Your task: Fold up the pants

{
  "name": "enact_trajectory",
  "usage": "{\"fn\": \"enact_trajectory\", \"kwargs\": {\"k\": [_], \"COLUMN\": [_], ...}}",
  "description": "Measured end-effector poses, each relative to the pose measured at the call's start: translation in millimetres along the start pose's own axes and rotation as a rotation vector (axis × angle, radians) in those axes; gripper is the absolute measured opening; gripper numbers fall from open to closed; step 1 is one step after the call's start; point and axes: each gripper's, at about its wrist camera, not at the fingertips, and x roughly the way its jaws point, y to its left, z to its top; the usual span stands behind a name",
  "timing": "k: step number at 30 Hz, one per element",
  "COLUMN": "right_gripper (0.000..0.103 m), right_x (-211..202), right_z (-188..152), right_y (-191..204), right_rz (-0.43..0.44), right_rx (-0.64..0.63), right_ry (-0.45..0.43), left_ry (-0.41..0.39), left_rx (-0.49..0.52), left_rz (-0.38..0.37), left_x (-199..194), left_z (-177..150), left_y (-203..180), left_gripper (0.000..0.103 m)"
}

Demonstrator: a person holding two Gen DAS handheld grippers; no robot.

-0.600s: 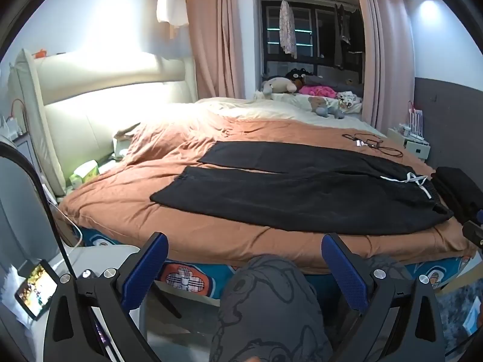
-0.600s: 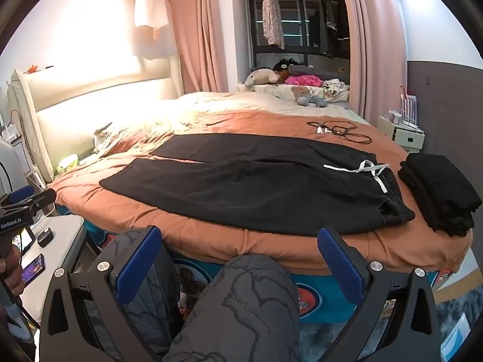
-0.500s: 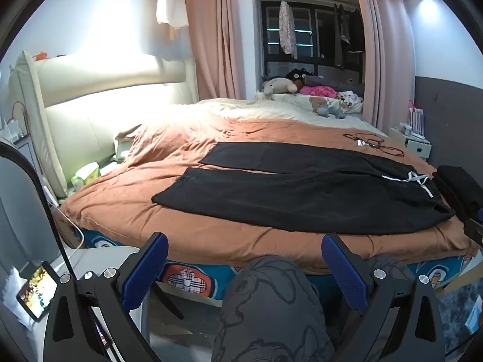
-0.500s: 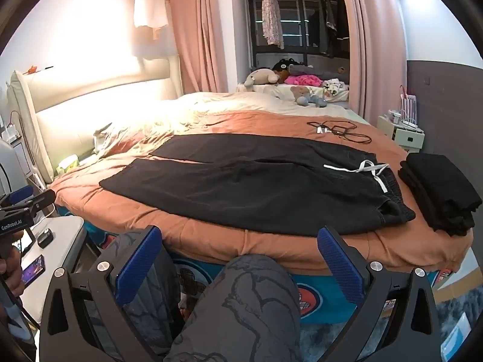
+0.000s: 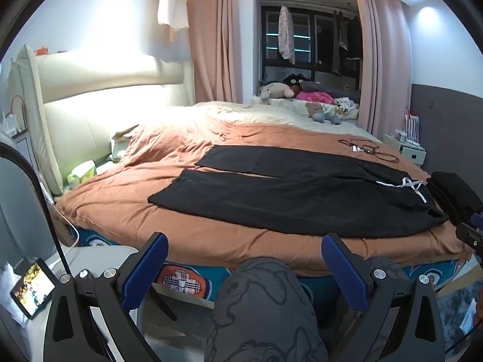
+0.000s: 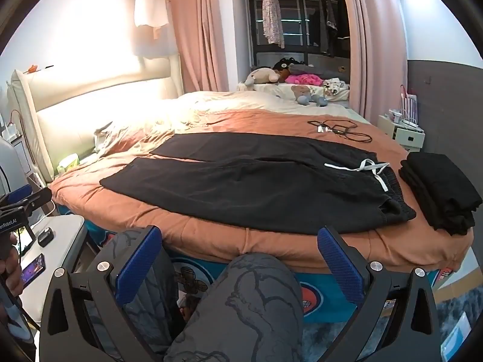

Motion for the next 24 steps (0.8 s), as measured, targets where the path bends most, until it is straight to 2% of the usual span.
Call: {"fn": "enact_trajectory", "kwargs": {"k": [19, 24], "right_gripper": [0.103, 0.103], "right_x": [-6.5, -8.3], "right_z": [-0.8, -2.2], "right_y": [2.1, 3.5], "right_rz": [-0.034, -0.049], "right_rx": [-0.003, -0.004], "right_ry": [-0.006, -0.009], "left_ry": [-0.021, -0.007], "left_rx": [-0.024, -0.026], "left_rz": [-0.042, -0.023], "left_x": [-8.2, -8.0], "left_z": [-3.2, -4.8], "left_y": [2.4, 2.8], "left_gripper": [0.102, 0.102]}}
